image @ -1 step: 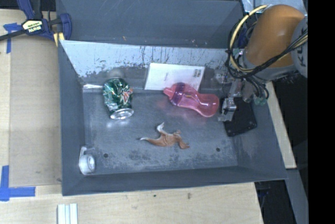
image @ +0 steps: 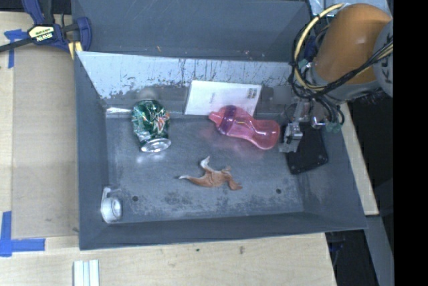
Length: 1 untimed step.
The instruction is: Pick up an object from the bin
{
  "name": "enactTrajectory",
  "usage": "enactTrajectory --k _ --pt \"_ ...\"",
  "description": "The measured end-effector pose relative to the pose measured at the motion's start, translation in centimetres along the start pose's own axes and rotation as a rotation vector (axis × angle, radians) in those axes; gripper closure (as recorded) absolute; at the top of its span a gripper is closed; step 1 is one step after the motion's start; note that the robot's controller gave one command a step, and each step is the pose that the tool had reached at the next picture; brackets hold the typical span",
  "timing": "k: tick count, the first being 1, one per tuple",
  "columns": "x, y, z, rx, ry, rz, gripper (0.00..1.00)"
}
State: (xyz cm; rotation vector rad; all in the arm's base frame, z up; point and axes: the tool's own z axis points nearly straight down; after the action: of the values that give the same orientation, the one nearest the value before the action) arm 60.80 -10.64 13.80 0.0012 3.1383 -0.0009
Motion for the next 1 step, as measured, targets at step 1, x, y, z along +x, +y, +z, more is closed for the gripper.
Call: enactTrajectory --k 1 --pt "-1.52 1.58 5.14 0.0 -0.001 0.07 0.0"
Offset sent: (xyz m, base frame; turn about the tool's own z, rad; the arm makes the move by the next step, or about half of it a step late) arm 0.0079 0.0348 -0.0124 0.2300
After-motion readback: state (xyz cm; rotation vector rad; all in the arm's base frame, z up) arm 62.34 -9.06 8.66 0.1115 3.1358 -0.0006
